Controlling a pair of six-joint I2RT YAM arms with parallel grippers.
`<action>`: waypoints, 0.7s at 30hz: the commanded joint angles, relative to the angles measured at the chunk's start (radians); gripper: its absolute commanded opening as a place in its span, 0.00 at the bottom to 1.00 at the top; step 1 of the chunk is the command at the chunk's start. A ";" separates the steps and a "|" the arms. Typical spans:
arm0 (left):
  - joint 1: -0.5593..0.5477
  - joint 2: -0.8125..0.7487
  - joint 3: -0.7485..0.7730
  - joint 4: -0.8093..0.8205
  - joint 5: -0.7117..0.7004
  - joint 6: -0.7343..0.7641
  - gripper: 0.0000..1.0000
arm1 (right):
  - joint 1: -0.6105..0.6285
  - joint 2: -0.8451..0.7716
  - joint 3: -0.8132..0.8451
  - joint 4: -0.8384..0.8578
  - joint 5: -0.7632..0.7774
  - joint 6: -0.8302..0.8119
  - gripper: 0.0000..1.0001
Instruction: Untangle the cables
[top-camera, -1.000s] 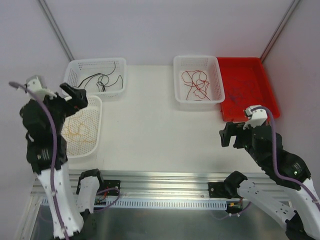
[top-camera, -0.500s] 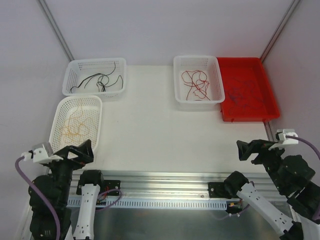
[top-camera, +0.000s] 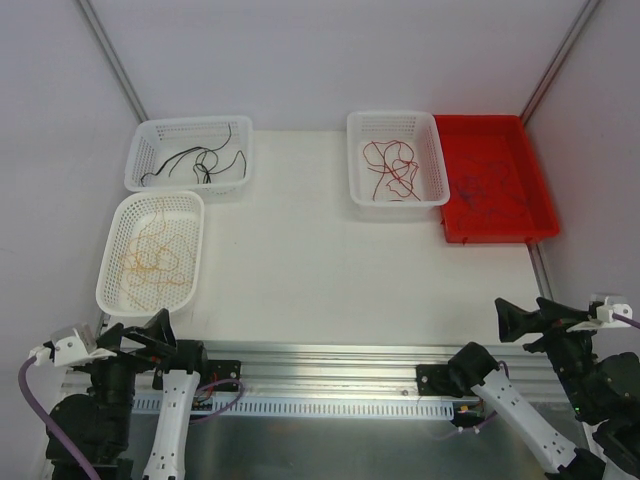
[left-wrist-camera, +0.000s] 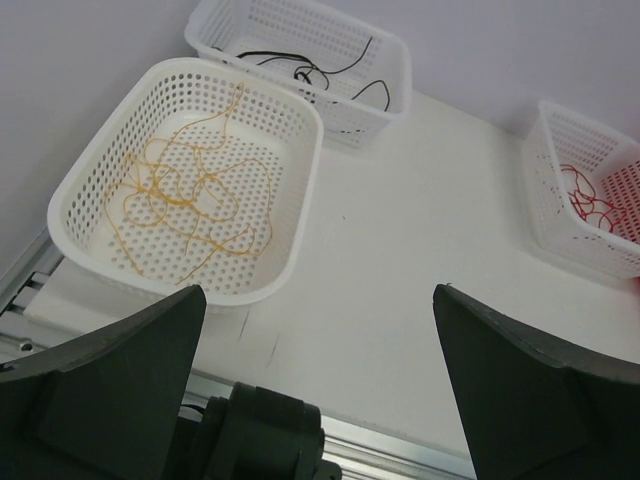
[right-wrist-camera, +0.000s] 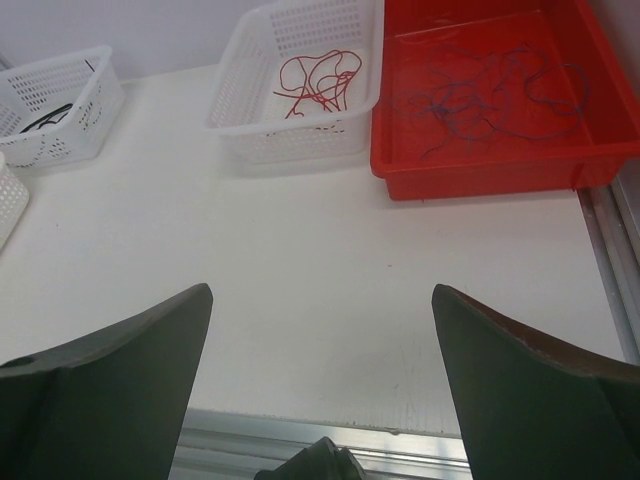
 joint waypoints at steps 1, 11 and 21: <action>-0.003 -0.167 0.014 -0.052 -0.044 0.031 0.99 | 0.006 -0.036 0.032 -0.045 0.009 -0.008 0.97; -0.040 -0.167 -0.009 -0.054 -0.001 0.011 0.99 | 0.003 -0.082 0.029 -0.066 0.006 -0.014 0.97; -0.040 -0.167 -0.052 -0.029 0.028 -0.004 0.99 | 0.005 -0.084 0.000 -0.057 0.008 -0.054 0.97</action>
